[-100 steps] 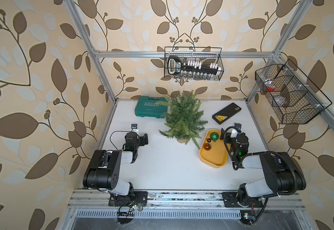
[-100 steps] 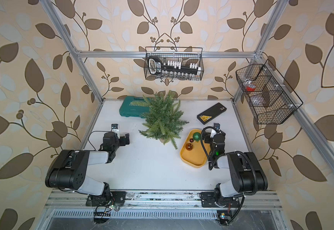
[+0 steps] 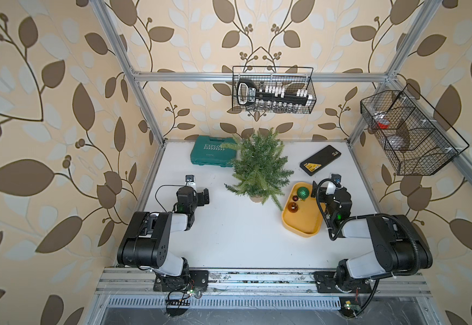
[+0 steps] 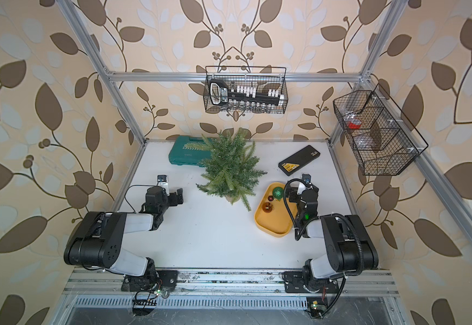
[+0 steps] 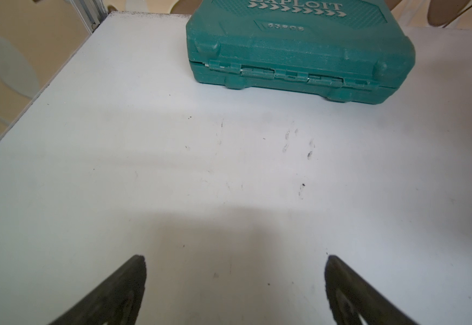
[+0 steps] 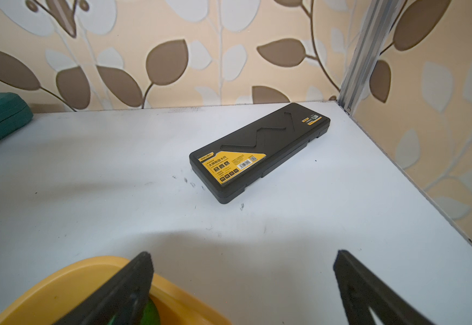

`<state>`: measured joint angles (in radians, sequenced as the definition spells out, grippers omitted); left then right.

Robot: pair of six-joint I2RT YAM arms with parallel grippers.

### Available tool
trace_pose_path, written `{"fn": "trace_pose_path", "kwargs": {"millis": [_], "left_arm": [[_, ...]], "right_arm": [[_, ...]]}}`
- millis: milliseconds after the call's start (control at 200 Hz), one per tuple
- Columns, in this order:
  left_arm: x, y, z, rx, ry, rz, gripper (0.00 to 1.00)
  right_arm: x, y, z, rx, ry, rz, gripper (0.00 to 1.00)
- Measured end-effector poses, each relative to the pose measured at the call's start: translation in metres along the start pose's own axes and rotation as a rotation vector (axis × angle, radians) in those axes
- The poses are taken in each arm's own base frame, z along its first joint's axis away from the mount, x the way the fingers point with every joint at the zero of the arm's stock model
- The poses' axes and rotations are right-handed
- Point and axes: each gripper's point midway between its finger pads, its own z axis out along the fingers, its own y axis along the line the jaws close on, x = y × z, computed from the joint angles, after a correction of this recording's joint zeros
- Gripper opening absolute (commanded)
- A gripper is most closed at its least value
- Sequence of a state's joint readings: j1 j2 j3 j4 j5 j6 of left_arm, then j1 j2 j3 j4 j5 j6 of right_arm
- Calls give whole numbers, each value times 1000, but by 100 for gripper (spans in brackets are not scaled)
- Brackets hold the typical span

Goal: Decorate the small christmas tree with ornaments
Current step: Pick up an ornament from the container.

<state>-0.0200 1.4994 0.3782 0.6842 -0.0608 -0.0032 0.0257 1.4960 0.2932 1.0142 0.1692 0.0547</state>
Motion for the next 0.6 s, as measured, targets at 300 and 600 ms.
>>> {"fn": "trace_pose_path", "kwargs": {"millis": [300,600], "left_arm": [[0,0,0,0,0,0,99],[-21,5,2,-62,44,-1,99]], "right_arm": [[0,0,0,0,-1,0,100],[-22,-10,-8,69,9,12,100]]}}
